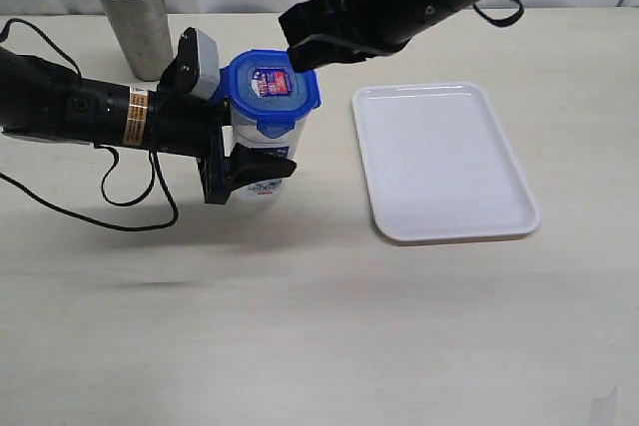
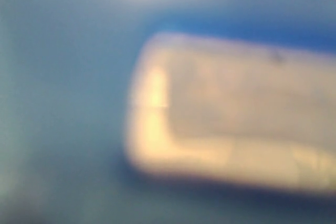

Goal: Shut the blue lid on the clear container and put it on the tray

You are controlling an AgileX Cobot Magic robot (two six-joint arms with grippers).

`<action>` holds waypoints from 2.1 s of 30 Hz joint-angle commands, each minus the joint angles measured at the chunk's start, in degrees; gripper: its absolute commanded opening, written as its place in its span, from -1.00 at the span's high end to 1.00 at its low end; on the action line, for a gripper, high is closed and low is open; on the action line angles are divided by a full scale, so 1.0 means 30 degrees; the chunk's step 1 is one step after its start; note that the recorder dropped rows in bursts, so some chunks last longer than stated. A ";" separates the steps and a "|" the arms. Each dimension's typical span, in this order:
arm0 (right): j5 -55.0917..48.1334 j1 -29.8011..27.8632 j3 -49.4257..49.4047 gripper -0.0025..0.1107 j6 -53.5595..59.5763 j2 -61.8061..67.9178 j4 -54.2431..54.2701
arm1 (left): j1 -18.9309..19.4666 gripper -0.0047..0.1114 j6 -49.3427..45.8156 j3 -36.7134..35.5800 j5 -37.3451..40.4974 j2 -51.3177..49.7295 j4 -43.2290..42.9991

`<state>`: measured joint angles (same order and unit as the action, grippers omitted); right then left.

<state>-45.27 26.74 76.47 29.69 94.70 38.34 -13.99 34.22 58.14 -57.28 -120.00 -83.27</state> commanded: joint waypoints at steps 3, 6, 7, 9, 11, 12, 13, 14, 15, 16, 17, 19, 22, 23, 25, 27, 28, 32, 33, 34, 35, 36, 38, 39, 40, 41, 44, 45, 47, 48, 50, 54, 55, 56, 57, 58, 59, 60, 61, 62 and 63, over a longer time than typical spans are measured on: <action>0.0995 0.0027 -0.0710 0.87 0.0556 0.0814 -0.0168 | -0.0009 0.92 0.0178 -0.0029 -0.1350 0.0290 0.0329; 0.0995 0.0027 -0.0710 0.87 0.0556 0.1139 -0.0168 | -0.0009 0.92 0.0141 -0.0029 -0.1438 0.0290 0.0329; 0.0995 0.0027 -0.0710 0.87 0.0556 0.1270 -0.0270 | -0.0009 0.92 0.0102 -0.0029 -0.1438 0.0290 0.0329; 0.0995 0.0027 -0.0710 0.87 0.0383 0.1483 -0.0695 | -0.0009 0.92 0.0102 -0.0029 -0.1438 0.0290 0.0329; 0.0995 0.0027 -0.0710 0.87 0.0198 0.1707 -0.1240 | -0.0009 0.92 0.0101 -0.0029 -0.1504 0.0290 0.0329; 0.0995 0.0027 -0.0710 0.87 -0.0002 0.1813 -0.1476 | -0.0009 0.92 0.0055 -0.0029 -0.1599 0.0290 0.0329; 0.0995 0.0027 -0.0710 0.87 -0.0479 0.1851 -0.1991 | -0.0009 0.92 0.0055 -0.0029 -0.1678 0.0290 0.0329; 0.0995 0.0027 -0.0710 0.87 -0.0785 0.1853 -0.2365 | -0.0009 0.92 0.0055 -0.0029 -0.1738 0.0290 0.0329; 0.0995 0.0027 -0.0710 0.87 -0.1120 0.1853 -0.2741 | -0.0009 0.92 0.0055 -0.0029 -0.1830 0.0290 0.0329; 0.0995 0.0027 -0.0710 0.87 -0.1377 0.1853 -0.2990 | -0.0009 0.92 0.0055 -0.0029 -0.1878 0.0290 0.0329; 0.0995 0.0027 -0.0710 0.87 -0.1377 0.1853 -0.3082 | -0.0009 0.92 0.0055 -0.0029 -0.1918 0.0290 0.0329; 0.0995 0.0027 -0.0710 0.87 -0.1339 0.1853 -0.3079 | -0.0009 0.92 0.0055 -0.0029 -0.1918 0.0290 0.0329; 0.0875 0.0027 -0.0710 0.87 -0.1339 0.1853 -0.3079 | -0.0009 0.92 0.0055 -0.0029 -0.1918 0.0290 0.0329; 0.0770 0.0027 -0.0742 0.87 -0.1339 0.1887 -0.3079 | -0.0009 0.92 0.0055 -0.0029 -0.1918 0.0290 0.0329; 0.0566 0.0027 -0.0742 0.87 -0.1339 0.2077 -0.3079 | -0.0009 0.92 0.0055 -0.0029 -0.1918 0.0290 0.0329; 0.0477 0.0027 -0.0742 0.87 -0.1339 0.2349 -0.3079 | -0.0009 0.92 0.0055 -0.0029 -0.1918 0.0290 0.0329; 0.0477 0.0027 -0.0824 0.87 -0.1339 0.2495 -0.3079 | -0.0009 0.92 0.0055 -0.0029 -0.1918 0.0290 0.0329; 0.0575 0.0027 -0.0981 0.87 -0.1339 0.2960 -0.3079 | -0.0009 0.92 0.0055 -0.0029 -0.1918 0.0290 0.0329; 0.0575 0.0027 -0.0981 0.87 -0.1339 0.3001 -0.3079 | -0.0009 0.92 0.0055 -0.0029 -0.1918 0.0290 0.0329; 0.0575 0.0027 -0.0981 0.87 -0.1339 0.3001 -0.3079 | -0.0009 0.92 0.0028 -0.0029 -0.1863 0.0290 0.0329; 0.0575 0.0027 -0.0981 0.87 -0.1339 0.3029 -0.3079 | -0.0009 0.92 0.0028 -0.0029 -0.1863 0.0290 0.0329; 0.0575 0.0027 -0.0981 0.87 -0.1339 0.3024 -0.3119 | -0.0009 0.92 0.0028 -0.0029 -0.1863 0.0290 0.0329; 0.0575 0.0027 -0.0981 0.87 -0.1339 0.3057 -0.3159 | -0.0009 0.92 0.0028 -0.0029 -0.1863 0.0290 0.0329; 0.0575 0.0027 -0.0981 0.87 -0.1339 0.3057 -0.3159 | -0.0009 0.92 0.0028 -0.0029 -0.1774 0.0290 0.0329; 0.0575 0.0027 -0.0981 0.87 -0.1339 0.3057 -0.3159 | -0.0009 0.92 0.0028 -0.0029 -0.1733 0.0290 0.0329; 0.0575 0.0027 -0.0981 0.87 -0.1339 0.3057 -0.3159 | -0.0009 0.92 0.0028 -0.0029 -0.1660 0.0290 0.0329; 0.0718 0.0027 -0.0750 0.87 -0.1249 0.2810 -0.3159 | -0.0009 0.92 0.0028 -0.0029 -0.1486 0.0236 0.0329; 0.0697 0.0027 -0.0705 0.87 -0.1131 0.2764 -0.3159 | -0.0009 0.92 0.0028 -0.0029 -0.1367 0.0243 0.0329; 0.0697 0.0027 -0.0621 0.84 -0.1116 0.2583 -0.3159 | -0.0009 0.92 0.0028 -0.0029 -0.1063 0.0213 0.0329; 0.0661 -0.0010 -0.0621 0.80 -0.1116 0.2583 -0.3159 | -0.0009 0.92 0.0028 -0.0029 -0.0930 0.0194 0.0329; 0.0521 -0.0008 -0.0621 0.66 -0.1341 0.2583 -0.3245 | -0.0009 0.92 0.0028 -0.0029 -0.0852 0.0194 0.0329; 0.0639 -0.0008 -0.0621 0.44 -0.1686 0.2583 -0.3324 | -0.0009 0.92 0.0114 -0.0029 -0.0469 0.0194 0.0329; 0.0684 -0.0008 -0.0621 0.38 -0.1875 0.2583 -0.3324 | -0.0009 0.92 0.0114 -0.0029 -0.0433 0.0161 0.0290; 0.0719 -0.0008 -0.0621 0.37 -0.1985 0.2583 -0.3406 | -0.0009 0.92 0.0114 -0.0029 -0.0433 0.0161 0.0290; 0.0719 -0.0008 -0.0548 0.36 -0.2079 0.2583 -0.3607 | -0.0009 0.92 0.0114 -0.0029 -0.0433 0.0161 0.0290; 0.0608 -0.0008 -0.0368 0.35 -0.2272 0.2583 -0.3916 | -0.0009 0.92 0.0114 -0.0029 -0.0433 0.0116 0.0290; 0.0457 -0.0008 -0.0094 0.35 -0.2476 0.2565 -0.4248 | -0.0009 0.92 0.0114 -0.0029 -0.0433 0.0116 0.0290; 0.0316 -0.0008 0.0261 0.35 -0.2801 0.2538 -0.4570 | -0.0009 0.92 0.0114 -0.0029 -0.0433 0.0116 0.0290; 0.0171 -0.0008 0.0579 0.35 -0.3028 0.2450 -0.4652 | -0.0009 0.92 0.0114 -0.0029 -0.0433 0.0116 0.0290; 0.0127 -0.0008 0.1005 0.35 -0.3243 0.2367 -0.4652 | -0.0009 0.92 0.0114 -0.0029 -0.0433 0.0116 0.0290; 0.0127 -0.0008 0.1462 0.35 -0.3502 0.2217 -0.4613 | -0.0009 0.92 0.0114 -0.0029 -0.0433 0.0116 0.0290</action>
<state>-44.31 26.66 77.91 21.25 102.33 25.40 -13.60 34.21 57.52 -55.67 -120.32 -84.47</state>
